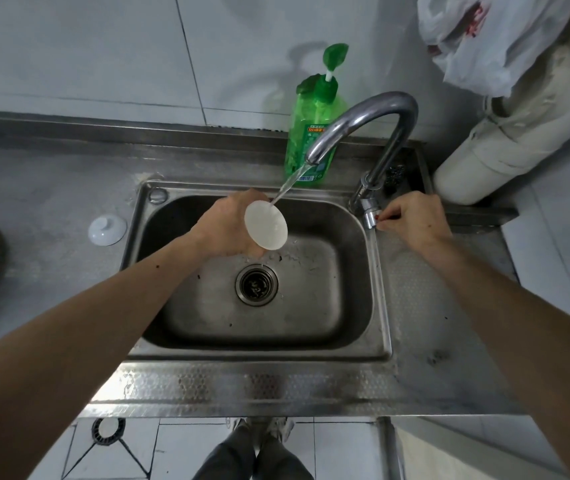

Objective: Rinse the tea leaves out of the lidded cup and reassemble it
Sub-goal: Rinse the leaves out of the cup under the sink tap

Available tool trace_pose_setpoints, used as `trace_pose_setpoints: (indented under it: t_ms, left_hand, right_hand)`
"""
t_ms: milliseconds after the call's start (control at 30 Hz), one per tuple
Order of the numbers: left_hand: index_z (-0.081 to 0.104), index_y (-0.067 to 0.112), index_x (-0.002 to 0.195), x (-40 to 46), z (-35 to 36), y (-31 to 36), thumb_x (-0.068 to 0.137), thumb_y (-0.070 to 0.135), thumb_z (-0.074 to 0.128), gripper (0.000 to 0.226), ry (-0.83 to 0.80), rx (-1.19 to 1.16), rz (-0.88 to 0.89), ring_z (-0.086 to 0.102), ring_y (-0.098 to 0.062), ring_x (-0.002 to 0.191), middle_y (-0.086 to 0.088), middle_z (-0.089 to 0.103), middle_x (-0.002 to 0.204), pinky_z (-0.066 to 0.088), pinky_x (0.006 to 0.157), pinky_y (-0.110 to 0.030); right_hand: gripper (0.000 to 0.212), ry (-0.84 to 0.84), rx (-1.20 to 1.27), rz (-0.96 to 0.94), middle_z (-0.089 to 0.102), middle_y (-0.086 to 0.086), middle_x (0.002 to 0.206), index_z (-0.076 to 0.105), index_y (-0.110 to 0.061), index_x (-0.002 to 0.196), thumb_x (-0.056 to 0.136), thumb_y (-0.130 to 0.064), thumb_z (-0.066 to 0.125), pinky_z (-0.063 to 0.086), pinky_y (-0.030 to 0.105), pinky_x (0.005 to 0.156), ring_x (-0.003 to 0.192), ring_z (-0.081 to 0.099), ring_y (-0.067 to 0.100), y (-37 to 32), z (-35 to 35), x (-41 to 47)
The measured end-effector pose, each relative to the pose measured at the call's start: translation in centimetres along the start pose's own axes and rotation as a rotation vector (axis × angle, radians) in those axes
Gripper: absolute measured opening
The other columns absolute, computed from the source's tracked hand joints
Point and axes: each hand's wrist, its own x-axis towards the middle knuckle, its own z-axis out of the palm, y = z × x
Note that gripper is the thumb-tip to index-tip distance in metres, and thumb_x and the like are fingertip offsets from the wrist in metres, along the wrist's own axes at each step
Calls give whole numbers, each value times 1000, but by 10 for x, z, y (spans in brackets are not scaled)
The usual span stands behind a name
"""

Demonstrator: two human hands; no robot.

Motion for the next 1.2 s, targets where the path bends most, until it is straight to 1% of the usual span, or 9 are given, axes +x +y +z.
trace_pose_setpoints:
  t_ms: [133, 267, 367, 467, 533, 600, 767, 1067, 1200]
  left_hand:
    - [50, 20, 118, -1, -2, 5, 47, 35, 86, 82, 68, 138, 20, 54, -27, 107, -6, 58, 115, 49, 88, -48]
    - [44, 17, 120, -2, -4, 15, 49, 37, 86, 85, 97, 467, 86, 46, -31, 113, -11, 51, 117, 40, 97, -48]
    - [42, 15, 118, -1, -4, 19, 55, 29, 81, 76, 129, 671, 158, 44, -33, 111, -14, 47, 116, 37, 99, -46]
    - [42, 15, 118, 0, -4, 20, 61, 26, 77, 68, 144, 717, 191, 44, -33, 111, -14, 47, 116, 37, 98, -46]
    - [44, 16, 122, -1, -3, 19, 61, 35, 78, 72, 136, 569, 141, 46, -33, 112, -14, 50, 118, 37, 98, -48]
    - [46, 17, 122, -1, -1, 17, 55, 38, 82, 79, 151, 293, 62, 51, -33, 111, -11, 55, 118, 41, 94, -49]
    - [49, 23, 120, 0, 9, 4, 47, 32, 90, 84, 89, -221, -116, 55, -18, 106, 3, 59, 117, 49, 87, -35]
    - [50, 25, 117, 10, 8, 2, 43, 30, 92, 86, 112, -301, -102, 55, -19, 109, 5, 58, 116, 48, 90, -35]
    - [50, 24, 119, 10, 6, 5, 43, 28, 92, 87, 106, -284, -75, 54, -19, 109, 4, 58, 116, 49, 89, -36]
  right_hand:
    - [17, 1, -2, -3, 76, 7, 84, 77, -12, 85, 69, -15, 81, 55, 41, 86, 82, 69, 21, 1, 1, 0]
    - [17, 1, -10, -15, 76, 7, 85, 76, -12, 86, 69, -15, 81, 54, 42, 87, 83, 69, 21, 1, 1, 0]
    - [17, 2, -9, -11, 76, 8, 85, 76, -11, 86, 69, -15, 81, 54, 42, 87, 84, 69, 22, 1, 2, 0]
    - [17, 4, -10, -11, 76, 8, 86, 76, -12, 86, 70, -14, 81, 54, 41, 88, 84, 69, 22, 2, 1, 1]
    - [18, 3, -8, -9, 76, 8, 86, 76, -12, 87, 70, -14, 81, 54, 41, 88, 84, 69, 21, 1, 1, 1]
    - [18, 5, -6, -9, 76, 8, 86, 76, -11, 87, 69, -14, 81, 55, 41, 87, 83, 69, 21, 1, 1, 1]
    - [19, 0, -10, -13, 76, 9, 86, 76, -11, 87, 69, -14, 81, 54, 41, 87, 83, 69, 21, -1, -1, 1]
    - [17, 15, 48, -18, 76, 7, 82, 76, -9, 85, 70, -14, 81, 54, 35, 84, 78, 68, 18, -1, -3, 3]
    - [16, 64, 61, -34, 75, 10, 81, 77, -8, 84, 70, -14, 80, 48, 25, 75, 73, 64, 15, -5, -5, 14]
